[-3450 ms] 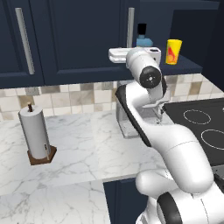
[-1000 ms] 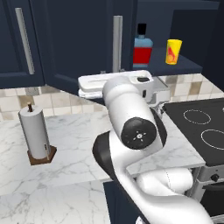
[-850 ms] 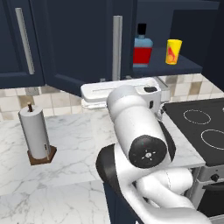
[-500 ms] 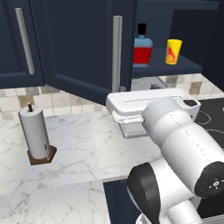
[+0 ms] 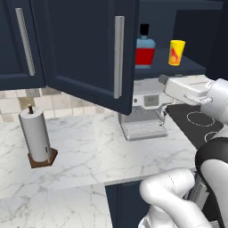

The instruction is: Open the cabinet directly in front. Then move the liquor and the cup to the dining counter with the jar on it.

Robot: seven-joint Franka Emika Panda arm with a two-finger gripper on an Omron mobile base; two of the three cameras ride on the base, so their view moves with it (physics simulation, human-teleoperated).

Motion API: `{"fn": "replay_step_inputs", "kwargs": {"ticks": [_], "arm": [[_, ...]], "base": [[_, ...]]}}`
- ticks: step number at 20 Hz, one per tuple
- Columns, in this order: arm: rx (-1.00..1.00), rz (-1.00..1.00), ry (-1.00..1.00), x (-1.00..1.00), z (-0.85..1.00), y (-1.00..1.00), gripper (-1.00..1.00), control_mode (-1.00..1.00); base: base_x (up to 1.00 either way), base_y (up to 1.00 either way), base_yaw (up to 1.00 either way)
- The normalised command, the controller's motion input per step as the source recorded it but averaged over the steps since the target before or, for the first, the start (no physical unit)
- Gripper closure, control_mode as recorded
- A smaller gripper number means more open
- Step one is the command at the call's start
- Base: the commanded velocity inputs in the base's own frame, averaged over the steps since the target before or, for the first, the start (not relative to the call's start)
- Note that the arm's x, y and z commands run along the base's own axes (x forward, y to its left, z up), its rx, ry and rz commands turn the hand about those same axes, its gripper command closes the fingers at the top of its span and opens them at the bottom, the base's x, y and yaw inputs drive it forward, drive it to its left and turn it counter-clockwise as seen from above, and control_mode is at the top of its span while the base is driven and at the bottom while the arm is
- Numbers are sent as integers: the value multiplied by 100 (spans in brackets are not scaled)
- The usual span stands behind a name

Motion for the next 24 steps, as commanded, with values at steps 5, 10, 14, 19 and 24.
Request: {"fn": "replay_step_inputs", "kwargs": {"ticks": [5, 10, 14, 19, 24], "arm": [[7, 31, 1, 15, 0, -37, -100, -100], [1, 10, 12, 36, 0, -4, -100, -100], [0, 0, 23, 100, -2, 19, -100, -100], [-3, 13, 28, 81, -2, 35, -100, -100], [-13, 45, 11, -3, -4, 100, -100, -100]], "base": [[0, 0, 0], [0, 0, 0], [0, 0, 0], [0, 0, 0], [0, 0, 0]]}}
